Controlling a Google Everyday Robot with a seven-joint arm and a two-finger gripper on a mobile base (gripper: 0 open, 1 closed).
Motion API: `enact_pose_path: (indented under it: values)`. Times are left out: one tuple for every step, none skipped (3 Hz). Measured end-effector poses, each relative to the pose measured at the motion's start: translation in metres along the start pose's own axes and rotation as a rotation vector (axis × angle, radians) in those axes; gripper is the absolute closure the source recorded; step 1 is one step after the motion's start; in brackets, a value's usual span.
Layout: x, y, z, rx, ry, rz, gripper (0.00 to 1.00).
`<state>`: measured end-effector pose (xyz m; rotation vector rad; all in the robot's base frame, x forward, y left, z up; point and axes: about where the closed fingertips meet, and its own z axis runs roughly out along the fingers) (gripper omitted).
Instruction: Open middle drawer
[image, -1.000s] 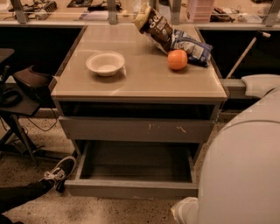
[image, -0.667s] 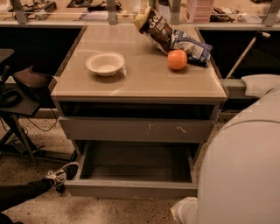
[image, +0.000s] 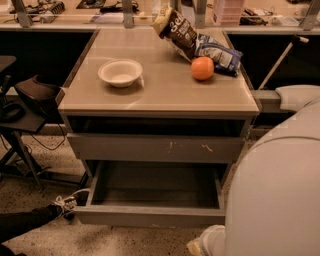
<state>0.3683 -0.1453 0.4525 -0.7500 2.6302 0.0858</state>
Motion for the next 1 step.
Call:
enact_pose_path:
  values:
    - [0.0000,0.0000,0.0000,0.000,0.000,0.000,0.00]
